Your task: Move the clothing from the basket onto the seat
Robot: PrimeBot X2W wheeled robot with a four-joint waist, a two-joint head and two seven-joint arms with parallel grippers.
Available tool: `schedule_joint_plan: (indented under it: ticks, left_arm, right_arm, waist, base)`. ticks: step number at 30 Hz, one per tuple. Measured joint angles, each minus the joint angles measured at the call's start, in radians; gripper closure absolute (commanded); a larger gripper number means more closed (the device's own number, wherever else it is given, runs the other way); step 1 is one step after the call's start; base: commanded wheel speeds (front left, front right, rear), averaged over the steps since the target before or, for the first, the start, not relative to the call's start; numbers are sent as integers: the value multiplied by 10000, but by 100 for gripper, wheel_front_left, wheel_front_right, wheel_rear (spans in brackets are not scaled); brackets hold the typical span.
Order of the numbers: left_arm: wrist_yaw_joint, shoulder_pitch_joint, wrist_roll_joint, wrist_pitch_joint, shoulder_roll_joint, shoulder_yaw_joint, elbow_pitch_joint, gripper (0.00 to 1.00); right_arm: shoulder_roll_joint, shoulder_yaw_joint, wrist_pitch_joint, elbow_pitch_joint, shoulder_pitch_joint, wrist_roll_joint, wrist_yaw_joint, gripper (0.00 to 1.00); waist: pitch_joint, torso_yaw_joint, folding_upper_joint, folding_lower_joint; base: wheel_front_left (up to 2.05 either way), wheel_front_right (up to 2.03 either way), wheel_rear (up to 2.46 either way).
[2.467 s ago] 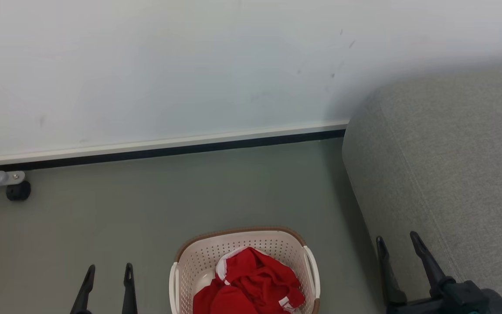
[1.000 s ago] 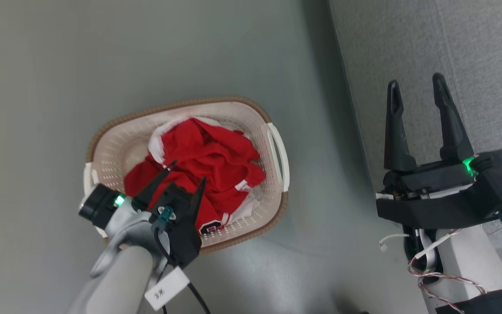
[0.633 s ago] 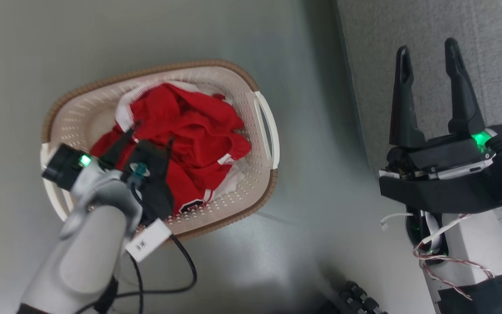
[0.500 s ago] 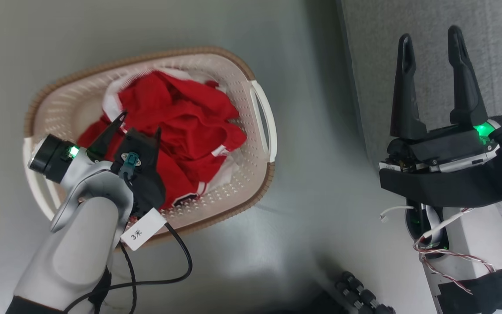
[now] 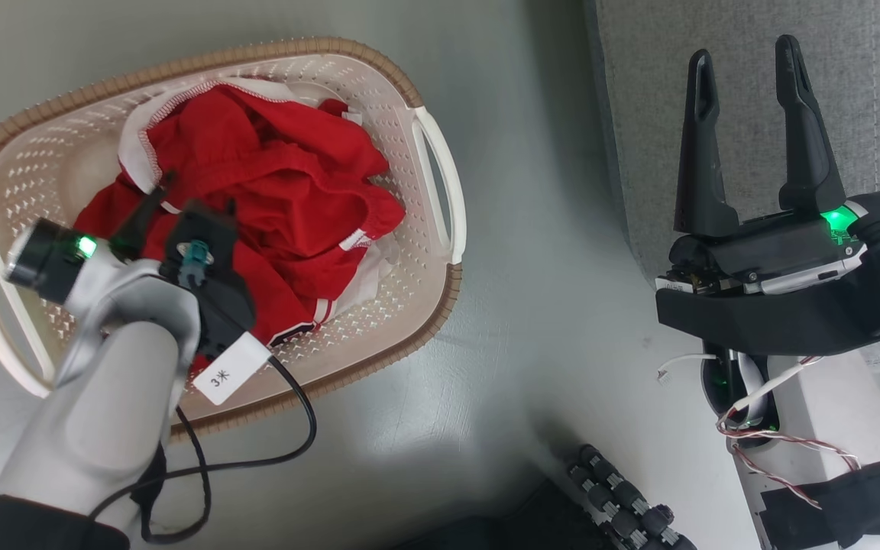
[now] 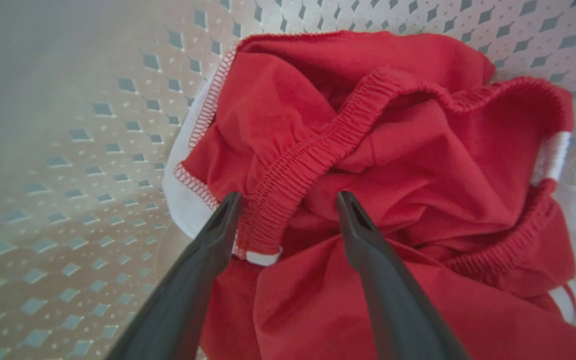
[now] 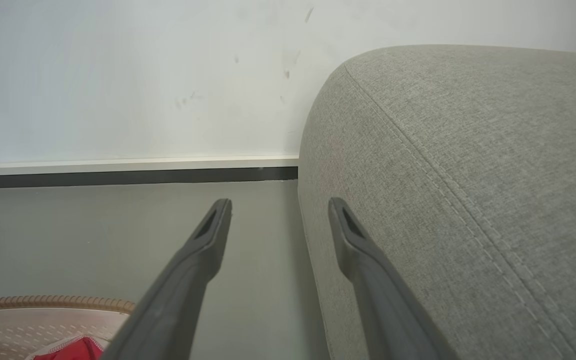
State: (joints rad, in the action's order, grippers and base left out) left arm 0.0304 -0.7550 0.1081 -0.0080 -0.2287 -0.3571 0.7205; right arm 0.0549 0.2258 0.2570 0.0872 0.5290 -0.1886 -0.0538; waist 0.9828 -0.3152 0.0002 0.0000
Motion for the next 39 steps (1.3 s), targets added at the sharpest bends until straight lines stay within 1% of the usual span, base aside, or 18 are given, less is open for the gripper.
schedule_joint_plan:
  ticks: [13,22,23,24,25,26,31,39]
  left_arm:
    - [497,-375,278,-286,-209,186,612,0]
    - [677,-896,447,-224,-173,217,1064,0]
    - [681,-952,451,-198,-150,217,1120,44]
    - [706,-997,460,-198,-127,219,1147,62]
    - [709,-1020,460,-203,-86,234,1151,90]
    - [715,-1034,460,-215,-38,236,1156,100]
    - [752,-1039,405,-564,284,253,1220,100]
    - [752,-981,-288,-1434,1087,502,1172,100]
  right_arm:
    - [-13,119,0,-82,160,-65,-4,0]
    - [-19,182,0,-182,167,-79,-4,0]
    - [-19,196,0,-203,167,-79,-6,0]
    - [-19,224,0,-213,168,-88,-35,0]
    - [-21,247,0,-222,172,-146,-42,0]
    - [-23,255,0,-238,183,-151,-48,0]
    - [-23,244,0,-362,306,-151,-88,0]
    - [-25,236,0,-646,348,-144,-92,0]
  waist:
    - [257,-66,-2,-1]
    - [398,-170,-2,0]
    - [406,-178,-2,-1]
    - [412,-185,-3,0]
    - [416,-190,-2,0]
    - [417,-191,-2,-1]
    - [341,-159,-2,0]
    - [-36,39,-2,-1]
  base:
    - [0,0,0]
    - [0,0,0]
    - [0,0,0]
    - [0,0,0]
    - [0,0,0]
    - [0,0,0]
    - [0,0,0]
    - [0,0,0]
